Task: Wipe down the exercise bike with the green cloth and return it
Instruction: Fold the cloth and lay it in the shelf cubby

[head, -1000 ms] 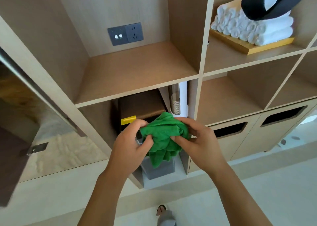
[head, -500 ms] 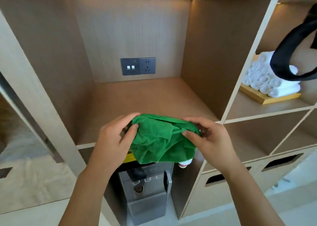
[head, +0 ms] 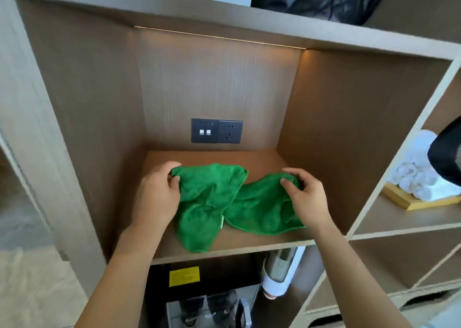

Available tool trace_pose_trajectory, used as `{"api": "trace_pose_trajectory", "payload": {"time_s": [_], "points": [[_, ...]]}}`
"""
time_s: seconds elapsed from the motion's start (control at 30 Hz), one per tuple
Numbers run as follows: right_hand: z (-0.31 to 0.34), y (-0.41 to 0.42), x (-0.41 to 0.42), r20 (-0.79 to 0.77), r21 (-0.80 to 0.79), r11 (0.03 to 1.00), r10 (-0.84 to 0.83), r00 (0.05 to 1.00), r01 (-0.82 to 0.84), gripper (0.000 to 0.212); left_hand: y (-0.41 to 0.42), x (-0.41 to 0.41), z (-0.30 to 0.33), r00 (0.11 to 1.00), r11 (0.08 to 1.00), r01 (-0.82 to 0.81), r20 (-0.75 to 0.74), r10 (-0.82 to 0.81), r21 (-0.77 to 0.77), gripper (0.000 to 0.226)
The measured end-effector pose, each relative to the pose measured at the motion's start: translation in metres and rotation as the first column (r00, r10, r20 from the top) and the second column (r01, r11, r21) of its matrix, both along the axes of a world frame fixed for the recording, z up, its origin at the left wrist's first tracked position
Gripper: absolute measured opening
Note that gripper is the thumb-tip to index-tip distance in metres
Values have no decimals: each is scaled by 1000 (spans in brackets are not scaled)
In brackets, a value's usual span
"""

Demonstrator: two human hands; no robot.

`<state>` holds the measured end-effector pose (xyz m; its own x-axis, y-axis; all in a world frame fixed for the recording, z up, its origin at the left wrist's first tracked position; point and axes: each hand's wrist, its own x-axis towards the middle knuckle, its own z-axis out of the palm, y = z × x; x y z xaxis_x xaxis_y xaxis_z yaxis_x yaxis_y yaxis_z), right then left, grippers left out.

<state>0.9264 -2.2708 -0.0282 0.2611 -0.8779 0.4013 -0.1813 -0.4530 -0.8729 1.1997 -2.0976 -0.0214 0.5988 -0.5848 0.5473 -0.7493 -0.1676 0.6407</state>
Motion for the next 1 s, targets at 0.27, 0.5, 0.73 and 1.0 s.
{"api": "trace_pose_trajectory", "payload": {"time_s": [0.27,0.5,0.73,1.0], "points": [[-20,-8,23,-264,-407,902,-271,926,147,41,-7,2,-17,973,978,210,98,-209,-7,26],[-24,-6,35,-626,-243,945,18,780,-217,30,-12,-2,-32,915,894,355,95,-392,275,27],[-9,-39,43,-729,-38,963,157,666,-268,42,19,-11,-24,926,890,319,92,-366,327,24],[0,-67,81,-871,-211,952,-81,485,-222,66,77,-38,3,947,888,308,-15,-322,341,11]]}}
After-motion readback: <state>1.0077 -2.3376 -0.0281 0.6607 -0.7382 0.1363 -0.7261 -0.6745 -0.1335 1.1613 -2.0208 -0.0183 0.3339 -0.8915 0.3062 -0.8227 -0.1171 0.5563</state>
